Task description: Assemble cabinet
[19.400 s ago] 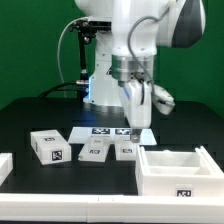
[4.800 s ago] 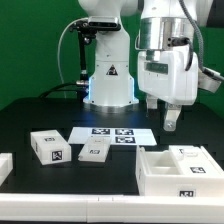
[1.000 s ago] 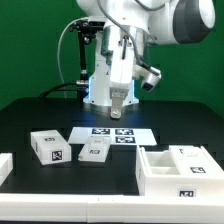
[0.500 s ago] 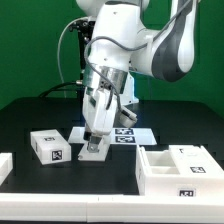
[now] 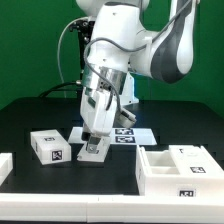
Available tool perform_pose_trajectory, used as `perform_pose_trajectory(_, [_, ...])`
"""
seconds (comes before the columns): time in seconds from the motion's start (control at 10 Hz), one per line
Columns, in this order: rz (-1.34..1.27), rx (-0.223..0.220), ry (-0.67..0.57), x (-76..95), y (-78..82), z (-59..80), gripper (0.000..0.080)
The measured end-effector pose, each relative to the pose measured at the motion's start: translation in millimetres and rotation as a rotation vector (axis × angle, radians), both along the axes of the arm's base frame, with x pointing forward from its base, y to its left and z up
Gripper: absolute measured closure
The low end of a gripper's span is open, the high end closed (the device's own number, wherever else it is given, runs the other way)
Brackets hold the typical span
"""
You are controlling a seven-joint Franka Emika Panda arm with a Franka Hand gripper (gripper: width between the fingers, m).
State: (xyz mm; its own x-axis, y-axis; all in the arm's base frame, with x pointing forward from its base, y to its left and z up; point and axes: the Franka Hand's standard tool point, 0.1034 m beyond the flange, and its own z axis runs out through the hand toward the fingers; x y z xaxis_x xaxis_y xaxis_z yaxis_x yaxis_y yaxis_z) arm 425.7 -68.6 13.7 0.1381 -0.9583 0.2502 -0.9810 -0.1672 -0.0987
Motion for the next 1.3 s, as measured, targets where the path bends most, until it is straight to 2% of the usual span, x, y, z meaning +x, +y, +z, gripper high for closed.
perform_pose_trajectory(0.3, [-0.015, -0.018, -0.027, 4.4, -3.0, 4.3, 0.0002])
perform_pose_trajectory(0.7, [0.002, -0.037, -0.04, 5.1, 3.9, 2.4, 0.0002])
perform_pose_trajectory(0.9, [0.012, -0.072, -0.06, 7.4, 3.4, 3.0, 0.0002])
perform_pose_trajectory(1.3, [0.02, -0.09, -0.054, 5.9, -4.8, 1.5, 0.0002])
